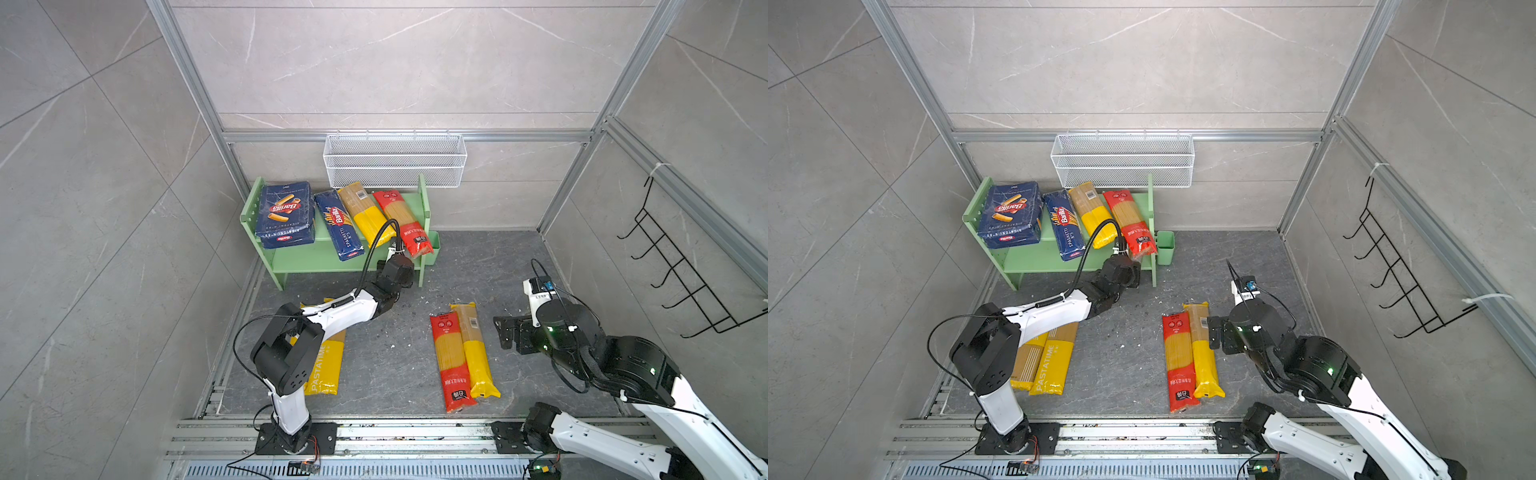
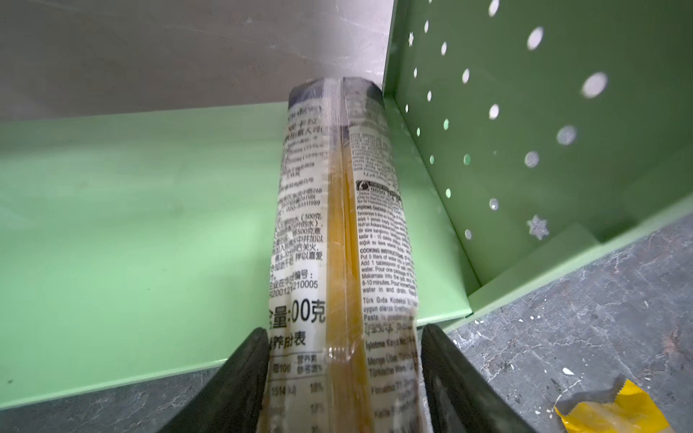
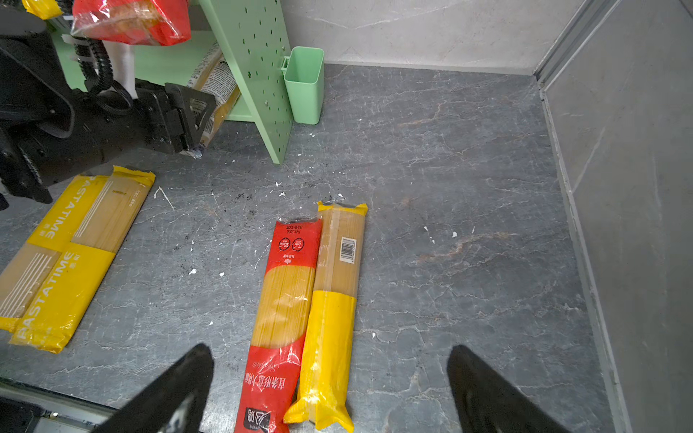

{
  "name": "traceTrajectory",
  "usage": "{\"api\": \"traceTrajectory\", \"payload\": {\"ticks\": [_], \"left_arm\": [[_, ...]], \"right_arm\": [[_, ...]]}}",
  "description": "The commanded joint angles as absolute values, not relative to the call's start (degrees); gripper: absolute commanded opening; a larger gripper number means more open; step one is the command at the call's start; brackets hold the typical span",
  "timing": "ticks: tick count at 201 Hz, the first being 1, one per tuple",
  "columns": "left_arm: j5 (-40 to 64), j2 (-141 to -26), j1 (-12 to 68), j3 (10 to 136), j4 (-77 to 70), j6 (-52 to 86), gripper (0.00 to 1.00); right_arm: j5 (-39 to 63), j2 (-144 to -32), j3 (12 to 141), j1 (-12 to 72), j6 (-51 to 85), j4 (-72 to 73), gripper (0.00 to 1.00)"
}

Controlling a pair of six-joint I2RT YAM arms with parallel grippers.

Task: Arrange pasta packages on shelves
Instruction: Place the pasta bag on the shelf.

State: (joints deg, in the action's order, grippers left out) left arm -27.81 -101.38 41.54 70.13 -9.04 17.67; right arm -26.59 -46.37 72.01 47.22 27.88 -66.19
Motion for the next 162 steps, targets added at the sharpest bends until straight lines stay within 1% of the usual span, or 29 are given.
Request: {"api": "traceTrajectory", "payload": {"ticks": [1,41,47,76,114,139,162], "left_arm": [[-28.4,-95.5,40.8,70.9,-14.5,19.7,0.65],[-27.3,-92.9,41.7,68.4,-12.6,21.2,0.62],[-25.9,-92.6,41.9,68.3,-11.9,21.3,0.62],[-26.3,-91.0,43.6,66.1,-9.2,21.0,0.6],[-26.8,-85.6,46.1,59.5,-6.5,22.8,0.6],[-31.8,-80.0,49.2,54.3,-2.9,24.0,0.6],[-36.4,-74.3,52.4,49.4,3.9,27.8,0.61]], "right_arm": [[-26.7,-45.4,72.7,47.0,27.8,-65.9,1.0],[-26.5,-44.2,72.2,47.0,28.2,-66.7,1.0],[-26.4,-44.1,72.0,47.0,28.2,-66.7,1.0],[-25.5,-43.5,71.0,47.0,28.2,-66.3,1.0],[-24.0,-43.6,69.0,47.0,28.2,-64.6,0.99],[-22.1,-43.5,67.3,47.0,28.2,-62.4,1.0],[-20.1,-44.1,65.5,47.0,27.8,-60.3,0.99]]}}
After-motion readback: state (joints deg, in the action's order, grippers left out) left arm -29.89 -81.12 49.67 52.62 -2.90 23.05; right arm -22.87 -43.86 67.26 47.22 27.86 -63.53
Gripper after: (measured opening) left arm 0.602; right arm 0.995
